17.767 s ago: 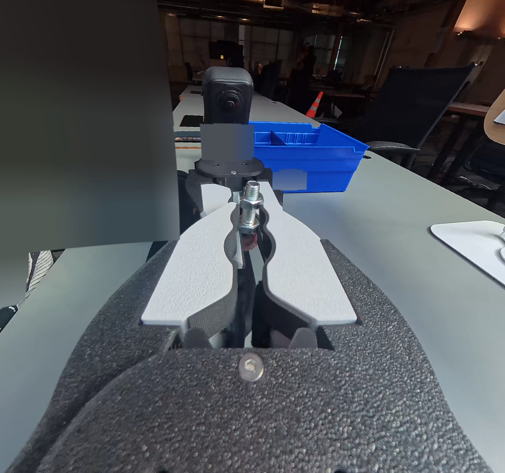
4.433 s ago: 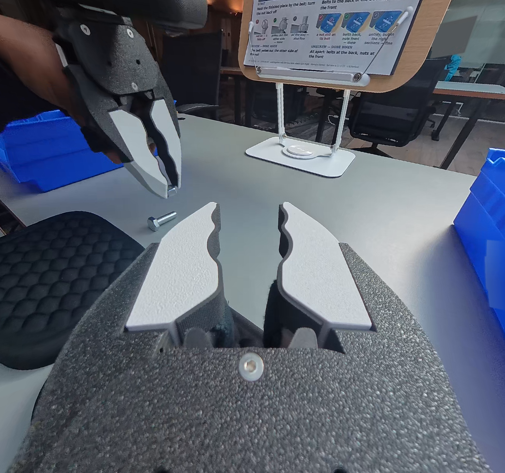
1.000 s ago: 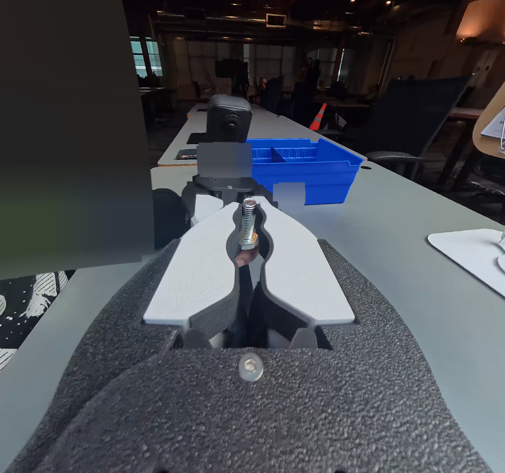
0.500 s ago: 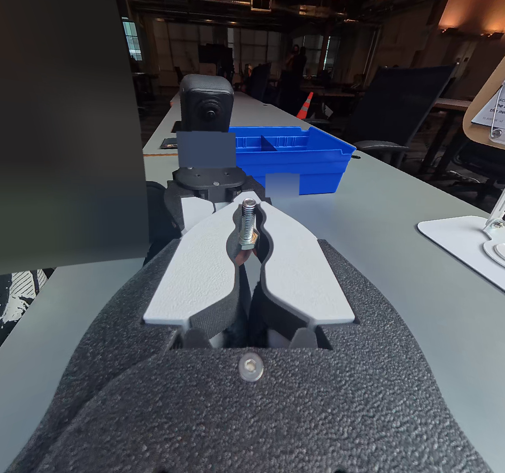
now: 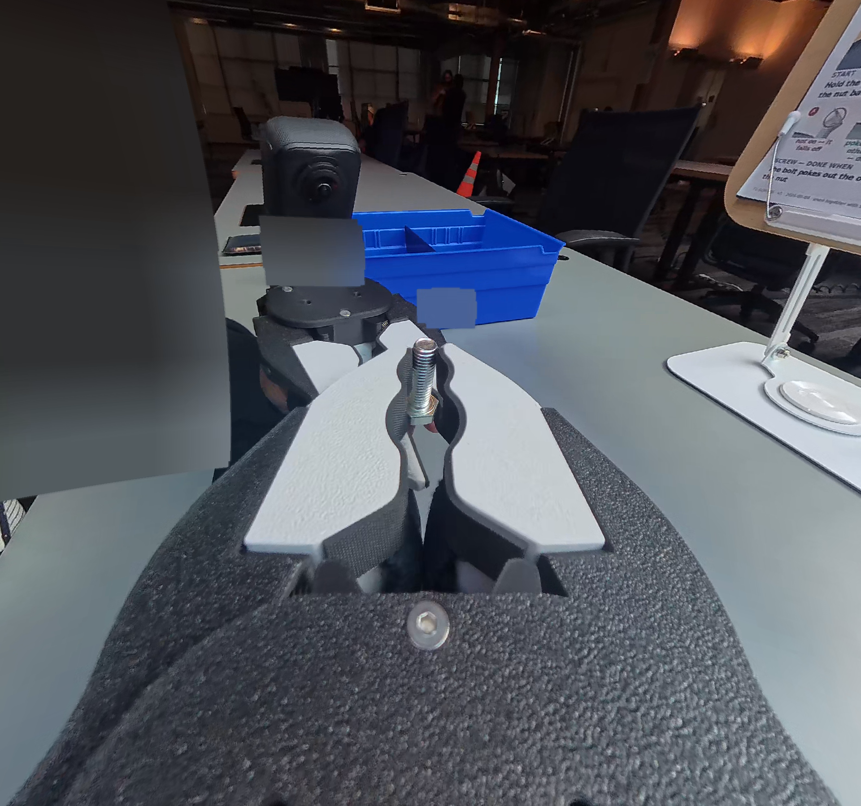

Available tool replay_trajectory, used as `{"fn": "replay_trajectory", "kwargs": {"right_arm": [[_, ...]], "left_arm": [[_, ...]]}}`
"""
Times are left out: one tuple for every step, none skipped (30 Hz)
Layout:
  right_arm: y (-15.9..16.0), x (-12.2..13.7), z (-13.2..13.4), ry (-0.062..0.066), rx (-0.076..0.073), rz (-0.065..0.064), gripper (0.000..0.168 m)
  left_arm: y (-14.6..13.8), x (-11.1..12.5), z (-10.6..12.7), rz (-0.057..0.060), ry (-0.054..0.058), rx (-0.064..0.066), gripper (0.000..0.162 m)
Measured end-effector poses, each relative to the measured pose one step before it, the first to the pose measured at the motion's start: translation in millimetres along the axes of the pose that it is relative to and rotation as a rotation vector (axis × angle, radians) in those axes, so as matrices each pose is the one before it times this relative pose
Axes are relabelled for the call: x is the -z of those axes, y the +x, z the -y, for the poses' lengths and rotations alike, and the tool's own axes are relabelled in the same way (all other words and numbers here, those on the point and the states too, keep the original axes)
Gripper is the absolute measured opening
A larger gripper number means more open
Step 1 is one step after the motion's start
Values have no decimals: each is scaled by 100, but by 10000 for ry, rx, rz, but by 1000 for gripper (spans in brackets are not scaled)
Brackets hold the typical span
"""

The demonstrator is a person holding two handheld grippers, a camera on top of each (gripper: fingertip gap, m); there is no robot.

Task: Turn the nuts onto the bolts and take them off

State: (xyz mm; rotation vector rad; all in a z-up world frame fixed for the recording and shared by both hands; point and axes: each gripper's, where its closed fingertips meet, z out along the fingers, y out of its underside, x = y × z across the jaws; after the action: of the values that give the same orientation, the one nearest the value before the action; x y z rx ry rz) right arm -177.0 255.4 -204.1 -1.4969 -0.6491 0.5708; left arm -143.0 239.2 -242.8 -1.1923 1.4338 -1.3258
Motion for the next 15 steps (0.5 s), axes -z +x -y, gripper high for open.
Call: {"fn": "replay_trajectory", "kwargs": {"right_arm": [[-30,-37,12,-5,29,-91,8],[-37,-24,8,-1,58,-82,8],[-42,-21,26,-3,76,-56,8],[-54,-14,23,-4,65,-15,8],[1,-12,24,-8,42,-25,8],[31,-5,16,-20,21,-27,8],[-4,-20,-1,-27,21,-17,8],[-17,-18,4,-10,23,-29,8],[-16,-9,2,-3,1,-42,8],[-51,1,-4,2,-6,-8,8],[-50,12,30,15,-26,9,8],[-47,6,4,-18,-56,34,8],[-56,6,-33,-60,-100,71,9],[-81,42,-17,-78,-97,121,9],[-62,78,-38,-157,-51,156,11]], "left_arm": [[-23,-15,-13,25,-12,-9,20],[-4,1,-1,-1,-1,-7,19],[-46,14,19,26,16,18,17],[-47,29,25,16,29,35,15],[15,30,23,-37,28,25,15],[-18,13,26,-2,21,20,15],[-9,8,5,2,5,3,15],[2,-2,4,-4,3,-5,15],[8,12,0,-4,9,-2,14],[29,18,-19,-26,2,3,14],[31,24,7,-28,8,-16,14],[-31,40,18,48,27,-30,14],[60,16,-43,-29,-24,-39,13],[88,3,-38,-71,-22,-15,13],[114,15,16,-98,22,-15,13]]}}
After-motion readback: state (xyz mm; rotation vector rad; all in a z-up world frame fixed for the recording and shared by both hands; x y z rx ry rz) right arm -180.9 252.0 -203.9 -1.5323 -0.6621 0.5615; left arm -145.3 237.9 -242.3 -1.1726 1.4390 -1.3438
